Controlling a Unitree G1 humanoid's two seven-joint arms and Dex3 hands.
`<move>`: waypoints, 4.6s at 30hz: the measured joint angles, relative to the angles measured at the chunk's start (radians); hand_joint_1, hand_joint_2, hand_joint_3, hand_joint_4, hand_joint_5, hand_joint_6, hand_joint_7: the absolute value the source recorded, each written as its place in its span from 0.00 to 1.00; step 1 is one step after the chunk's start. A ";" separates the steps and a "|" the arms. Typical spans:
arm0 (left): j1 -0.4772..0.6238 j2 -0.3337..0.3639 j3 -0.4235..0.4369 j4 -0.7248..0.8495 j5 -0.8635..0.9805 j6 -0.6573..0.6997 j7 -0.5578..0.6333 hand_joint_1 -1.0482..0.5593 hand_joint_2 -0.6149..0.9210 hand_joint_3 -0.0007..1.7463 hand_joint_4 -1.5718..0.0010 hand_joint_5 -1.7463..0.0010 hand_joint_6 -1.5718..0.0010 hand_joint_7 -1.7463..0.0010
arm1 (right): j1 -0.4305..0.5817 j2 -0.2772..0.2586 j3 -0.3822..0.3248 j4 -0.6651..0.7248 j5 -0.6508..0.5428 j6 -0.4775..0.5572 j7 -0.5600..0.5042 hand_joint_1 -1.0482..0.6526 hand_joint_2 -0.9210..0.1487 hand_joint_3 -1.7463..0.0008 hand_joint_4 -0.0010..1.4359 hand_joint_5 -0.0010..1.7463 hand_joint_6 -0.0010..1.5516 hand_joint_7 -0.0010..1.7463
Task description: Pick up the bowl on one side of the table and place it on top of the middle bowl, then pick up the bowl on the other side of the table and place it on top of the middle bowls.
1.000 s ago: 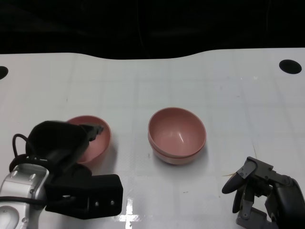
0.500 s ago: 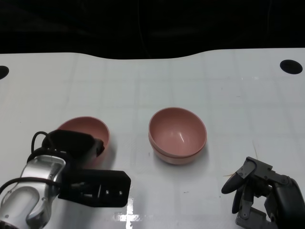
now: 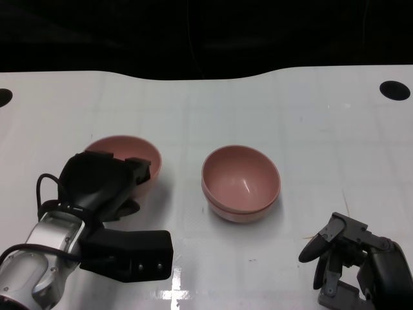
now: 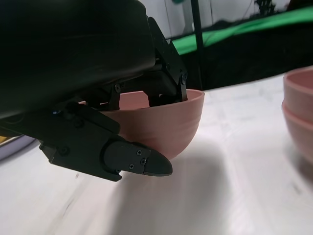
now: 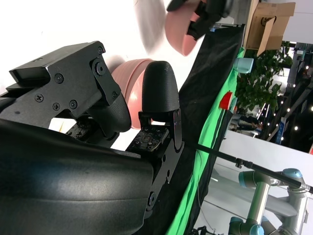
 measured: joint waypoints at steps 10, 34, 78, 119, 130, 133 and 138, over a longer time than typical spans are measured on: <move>-0.054 -0.025 0.003 -0.047 -0.011 -0.132 0.153 0.46 1.00 0.10 0.53 0.00 0.61 0.05 | 0.000 0.000 0.000 0.000 0.000 0.000 0.006 0.62 0.59 0.09 0.63 1.00 0.55 0.80; -0.250 -0.128 -0.136 0.123 -0.070 -0.407 0.027 0.44 1.00 0.06 0.51 0.04 0.50 0.27 | 0.001 0.000 0.002 0.000 -0.022 0.000 0.016 0.62 0.59 0.09 0.63 1.00 0.54 0.80; -0.024 -0.020 0.010 -0.178 -0.218 -0.380 -0.185 0.32 1.00 0.18 0.80 0.73 0.68 0.96 | 0.005 0.002 0.001 -0.012 -0.020 0.014 0.030 0.62 0.59 0.09 0.63 1.00 0.54 0.81; 0.578 -0.280 0.342 -0.536 -1.046 -0.014 -0.392 0.52 0.73 0.68 0.51 0.03 0.53 0.17 | 0.026 0.001 -0.001 -0.014 -0.017 0.020 0.041 0.61 0.58 0.10 0.63 1.00 0.54 0.80; 0.577 -0.306 0.359 -0.473 -1.064 -0.105 -0.449 0.52 0.73 0.69 0.49 0.01 0.52 0.17 | 0.037 -0.001 -0.006 -0.014 -0.015 -0.001 0.047 0.61 0.59 0.09 0.64 0.99 0.55 0.79; 0.577 -0.310 0.359 -0.465 -1.065 -0.111 -0.456 0.51 0.72 0.69 0.48 0.01 0.52 0.17 | 0.037 -0.004 -0.010 -0.013 -0.013 -0.006 0.051 0.61 0.60 0.09 0.64 0.98 0.56 0.78; 0.577 -0.318 0.359 -0.463 -1.065 -0.122 -0.461 0.50 0.72 0.68 0.48 0.01 0.52 0.17 | 0.037 -0.006 -0.022 -0.013 0.017 -0.004 0.065 0.62 0.60 0.10 0.63 0.95 0.56 0.76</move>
